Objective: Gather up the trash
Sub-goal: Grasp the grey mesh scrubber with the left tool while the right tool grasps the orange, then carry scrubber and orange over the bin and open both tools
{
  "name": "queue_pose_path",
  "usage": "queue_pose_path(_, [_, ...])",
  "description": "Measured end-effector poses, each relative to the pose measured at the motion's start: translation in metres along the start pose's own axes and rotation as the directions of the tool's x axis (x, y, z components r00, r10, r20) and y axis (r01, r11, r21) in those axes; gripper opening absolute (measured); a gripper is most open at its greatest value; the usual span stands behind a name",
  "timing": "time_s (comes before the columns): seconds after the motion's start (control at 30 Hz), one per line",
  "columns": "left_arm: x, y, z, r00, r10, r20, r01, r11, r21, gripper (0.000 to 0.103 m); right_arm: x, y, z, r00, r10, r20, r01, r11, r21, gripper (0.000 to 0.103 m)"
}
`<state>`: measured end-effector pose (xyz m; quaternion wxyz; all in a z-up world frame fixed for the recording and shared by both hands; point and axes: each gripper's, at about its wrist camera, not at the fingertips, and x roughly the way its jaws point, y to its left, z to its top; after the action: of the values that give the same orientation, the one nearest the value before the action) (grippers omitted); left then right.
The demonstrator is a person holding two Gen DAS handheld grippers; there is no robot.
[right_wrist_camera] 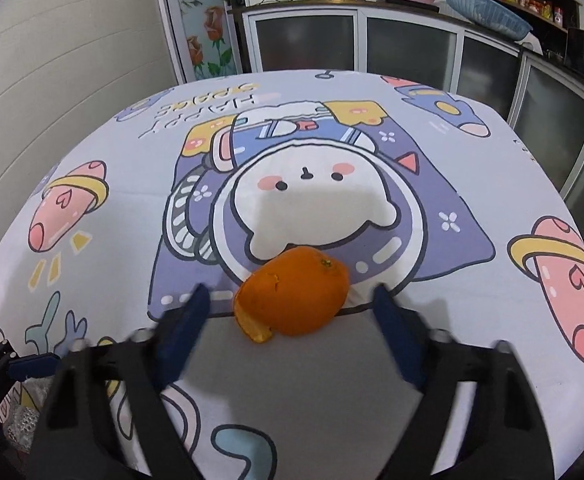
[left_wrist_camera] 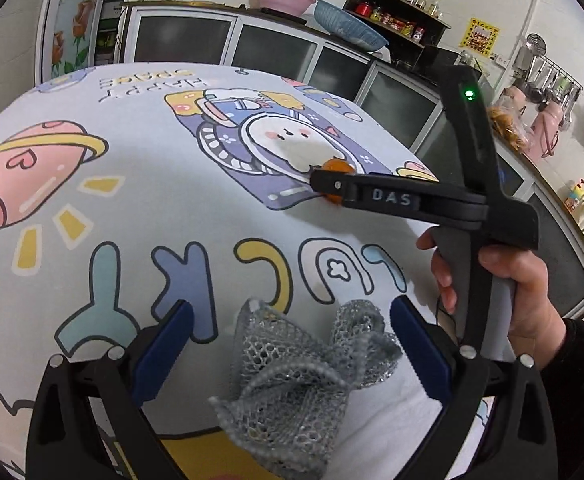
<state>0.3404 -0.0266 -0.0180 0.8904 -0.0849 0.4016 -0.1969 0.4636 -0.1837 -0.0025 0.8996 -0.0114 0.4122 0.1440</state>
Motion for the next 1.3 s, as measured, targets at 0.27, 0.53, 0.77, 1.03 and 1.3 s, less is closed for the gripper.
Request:
queue_pose_path(0.27, [0.002, 0.000, 0.002, 1.000, -0.030, 0.009, 0.030, 1.000, -0.009, 0.010, -0.006, 0.000, -0.002, 0.999, -0.031, 0.021, 0.031, 0.999, 0.012, 0.019])
queue_pose_path(0.53, [-0.018, -0.003, 0.003, 0.998, -0.050, 0.050, 0.051, 0.998, -0.021, 0.009, -0.031, -0.001, -0.003, 0.998, -0.021, 0.067, 0.019, 1.000, 0.021, 0.018])
queue_pose_path(0.77, [-0.047, -0.012, 0.001, 0.994, -0.027, 0.102, 0.028, 0.999, -0.016, 0.009, -0.075, -0.001, -0.011, 0.992, -0.013, 0.128, 0.008, 0.999, 0.038, 0.019])
queue_pose_path(1.03, [-0.074, -0.039, -0.004, 0.991, -0.029, 0.129, 0.028, 1.000, 0.011, 0.009, -0.149, 0.000, -0.040, 0.972, -0.039, 0.231, 0.026, 0.998, 0.056, 0.018])
queue_pose_path(1.3, [-0.111, -0.090, -0.016, 0.984, -0.069, 0.164, 0.055, 0.995, 0.085, 0.009, -0.231, -0.005, -0.085, 0.937, -0.096, 0.335, 0.067, 0.993, 0.096, 0.019])
